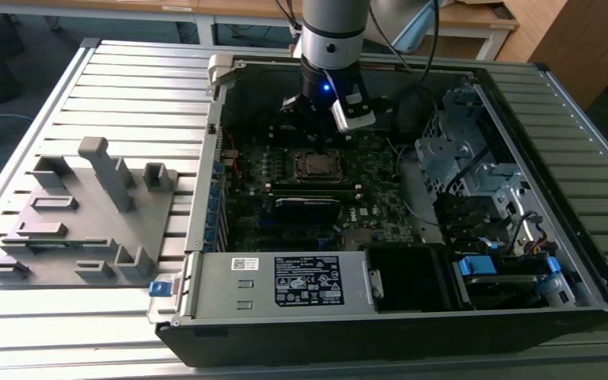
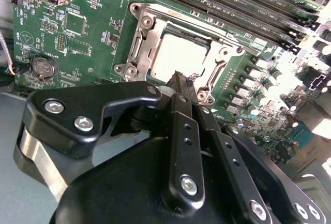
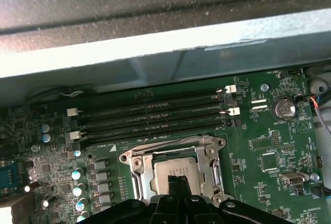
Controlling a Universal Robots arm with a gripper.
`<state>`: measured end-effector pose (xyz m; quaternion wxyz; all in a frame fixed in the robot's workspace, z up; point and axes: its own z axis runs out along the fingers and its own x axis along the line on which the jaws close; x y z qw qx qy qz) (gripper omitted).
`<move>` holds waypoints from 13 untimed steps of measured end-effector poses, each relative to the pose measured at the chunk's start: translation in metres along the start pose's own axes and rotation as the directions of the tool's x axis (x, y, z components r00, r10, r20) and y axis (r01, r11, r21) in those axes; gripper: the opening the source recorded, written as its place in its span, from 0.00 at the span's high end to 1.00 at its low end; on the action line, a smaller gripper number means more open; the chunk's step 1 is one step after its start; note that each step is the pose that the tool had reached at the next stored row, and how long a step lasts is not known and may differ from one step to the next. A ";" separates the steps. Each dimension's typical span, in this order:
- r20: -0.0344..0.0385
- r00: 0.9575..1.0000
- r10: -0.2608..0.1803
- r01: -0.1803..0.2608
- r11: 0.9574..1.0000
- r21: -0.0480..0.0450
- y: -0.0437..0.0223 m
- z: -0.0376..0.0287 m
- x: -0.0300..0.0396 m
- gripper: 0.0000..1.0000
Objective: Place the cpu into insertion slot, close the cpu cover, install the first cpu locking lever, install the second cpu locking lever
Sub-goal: 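Install the second cpu locking lever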
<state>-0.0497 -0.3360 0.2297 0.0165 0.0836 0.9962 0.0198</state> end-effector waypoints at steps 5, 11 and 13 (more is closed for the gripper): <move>0.000 1.000 0.000 0.000 1.000 0.000 0.0000 -0.0014 0.0000 0.89; 0.000 1.000 0.000 0.000 1.000 0.000 0.0001 -0.0028 -0.0001 0.89; 0.000 1.000 0.000 0.000 1.000 0.000 0.0001 -0.0033 -0.0001 0.89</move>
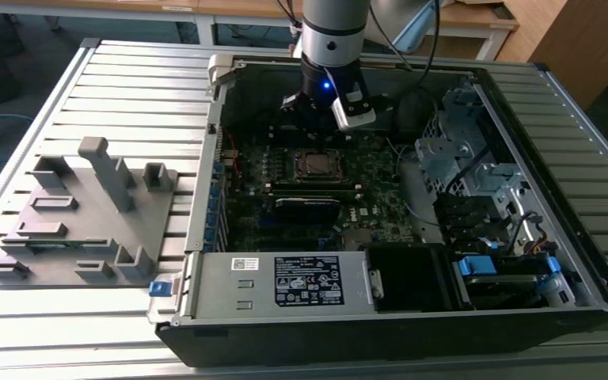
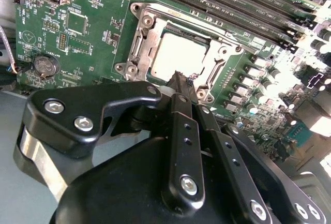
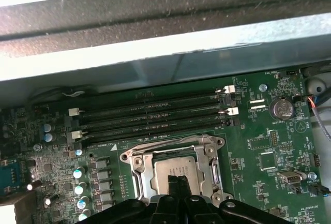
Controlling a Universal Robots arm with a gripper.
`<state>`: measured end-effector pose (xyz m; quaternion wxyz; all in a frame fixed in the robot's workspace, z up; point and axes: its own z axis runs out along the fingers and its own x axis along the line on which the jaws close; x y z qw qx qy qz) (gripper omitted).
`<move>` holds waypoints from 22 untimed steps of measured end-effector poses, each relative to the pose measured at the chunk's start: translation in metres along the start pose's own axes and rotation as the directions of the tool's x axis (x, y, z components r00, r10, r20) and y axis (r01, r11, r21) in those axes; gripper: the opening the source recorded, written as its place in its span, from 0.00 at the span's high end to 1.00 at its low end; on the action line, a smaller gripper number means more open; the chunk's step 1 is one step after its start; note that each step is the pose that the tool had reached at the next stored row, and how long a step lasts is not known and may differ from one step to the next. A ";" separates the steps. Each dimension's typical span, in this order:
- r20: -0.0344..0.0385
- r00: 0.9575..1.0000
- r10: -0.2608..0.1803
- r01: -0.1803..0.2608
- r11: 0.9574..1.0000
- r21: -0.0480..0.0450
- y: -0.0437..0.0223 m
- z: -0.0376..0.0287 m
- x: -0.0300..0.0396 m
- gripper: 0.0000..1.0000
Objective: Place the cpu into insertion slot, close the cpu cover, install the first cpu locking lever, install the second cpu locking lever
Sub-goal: 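Install the second cpu locking lever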
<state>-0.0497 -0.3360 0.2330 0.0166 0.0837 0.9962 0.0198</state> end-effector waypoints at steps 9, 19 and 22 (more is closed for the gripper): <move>0.000 1.000 0.000 0.000 1.000 0.000 0.0000 -0.0003 0.0000 0.89; 0.000 1.000 0.000 0.000 1.000 0.000 0.0002 -0.0046 -0.0001 0.89; 0.000 1.000 0.000 0.000 1.000 0.000 0.0002 -0.0052 -0.0002 0.89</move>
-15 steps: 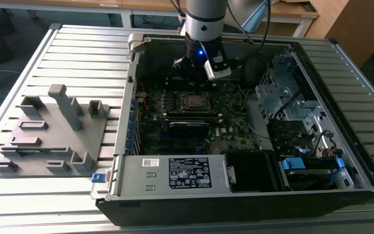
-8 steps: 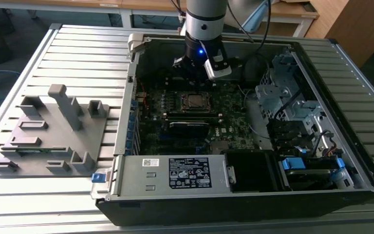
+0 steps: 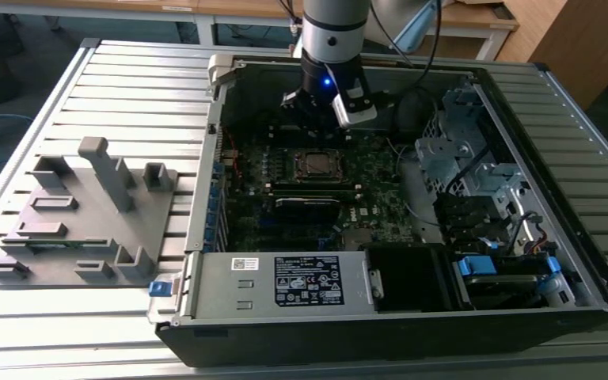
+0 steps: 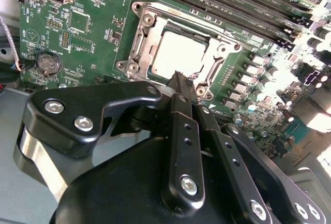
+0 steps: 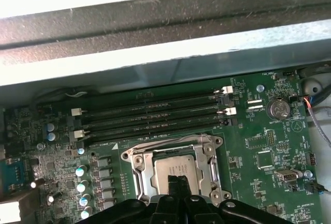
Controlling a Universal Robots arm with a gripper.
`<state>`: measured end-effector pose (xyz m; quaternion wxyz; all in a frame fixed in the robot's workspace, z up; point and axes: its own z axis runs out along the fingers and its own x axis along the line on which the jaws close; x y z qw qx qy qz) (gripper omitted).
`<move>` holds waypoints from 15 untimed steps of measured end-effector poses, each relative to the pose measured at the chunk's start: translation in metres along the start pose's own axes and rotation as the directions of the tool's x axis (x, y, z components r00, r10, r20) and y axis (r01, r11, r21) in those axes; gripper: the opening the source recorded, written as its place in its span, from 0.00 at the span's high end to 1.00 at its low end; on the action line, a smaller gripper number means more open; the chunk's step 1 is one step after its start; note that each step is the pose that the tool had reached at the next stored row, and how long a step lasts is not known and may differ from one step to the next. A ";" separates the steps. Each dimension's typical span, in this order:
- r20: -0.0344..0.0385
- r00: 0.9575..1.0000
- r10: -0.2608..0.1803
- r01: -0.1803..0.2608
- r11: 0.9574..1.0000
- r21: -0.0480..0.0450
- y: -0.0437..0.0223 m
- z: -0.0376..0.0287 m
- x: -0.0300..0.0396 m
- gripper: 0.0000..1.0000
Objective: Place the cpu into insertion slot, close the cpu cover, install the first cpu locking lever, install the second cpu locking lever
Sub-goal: 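Install the second cpu locking lever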
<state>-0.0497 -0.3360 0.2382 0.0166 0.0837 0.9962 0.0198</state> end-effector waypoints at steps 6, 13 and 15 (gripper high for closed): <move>0.000 1.000 0.000 0.000 1.000 0.000 0.0000 -0.0021 0.0000 0.89; 0.000 1.000 0.000 0.000 1.000 0.000 0.0001 -0.0036 -0.0001 0.89; 0.000 1.000 0.000 0.000 1.000 0.000 -0.0005 -0.0037 -0.0004 0.89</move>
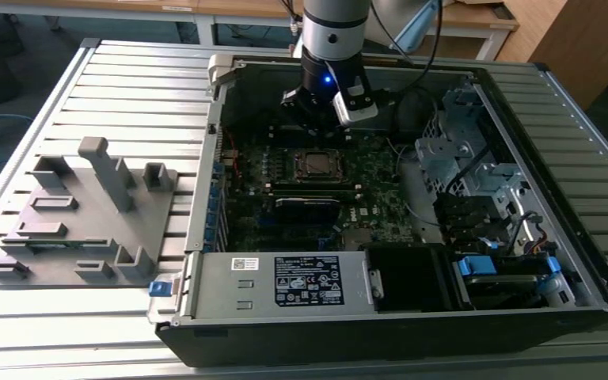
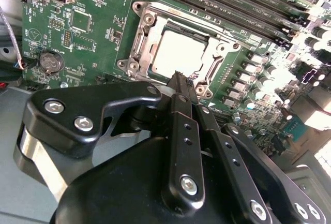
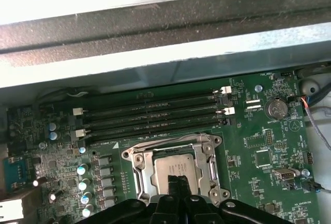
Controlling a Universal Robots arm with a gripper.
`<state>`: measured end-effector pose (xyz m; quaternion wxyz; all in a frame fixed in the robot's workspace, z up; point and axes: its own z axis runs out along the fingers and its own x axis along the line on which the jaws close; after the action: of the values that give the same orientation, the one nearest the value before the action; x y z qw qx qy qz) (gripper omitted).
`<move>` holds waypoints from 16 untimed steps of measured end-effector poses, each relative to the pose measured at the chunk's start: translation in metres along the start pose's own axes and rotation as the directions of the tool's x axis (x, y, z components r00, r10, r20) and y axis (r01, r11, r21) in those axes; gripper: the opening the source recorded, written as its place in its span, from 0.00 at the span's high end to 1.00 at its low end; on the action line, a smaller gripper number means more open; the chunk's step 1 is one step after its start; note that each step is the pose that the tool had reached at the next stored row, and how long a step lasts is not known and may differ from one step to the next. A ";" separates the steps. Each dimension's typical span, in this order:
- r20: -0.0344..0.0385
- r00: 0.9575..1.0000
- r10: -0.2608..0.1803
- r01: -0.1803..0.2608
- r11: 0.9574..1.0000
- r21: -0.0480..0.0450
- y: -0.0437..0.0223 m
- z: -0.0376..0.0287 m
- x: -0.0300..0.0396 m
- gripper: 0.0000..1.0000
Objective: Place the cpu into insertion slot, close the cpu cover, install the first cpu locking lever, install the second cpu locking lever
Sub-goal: 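Install the second cpu locking lever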
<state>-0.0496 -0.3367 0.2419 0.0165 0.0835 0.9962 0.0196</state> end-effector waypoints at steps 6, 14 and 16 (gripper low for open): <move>0.000 1.000 0.000 0.000 1.000 0.000 -0.0021 0.0001 -0.0008 0.89; 0.000 1.000 0.000 0.000 1.000 0.000 -0.0024 -0.0010 -0.0008 0.89; 0.000 1.000 0.000 0.000 1.000 0.000 -0.0023 -0.0020 -0.0009 0.89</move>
<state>-0.0491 -0.3392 0.2439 0.0165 0.0837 0.9962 0.0197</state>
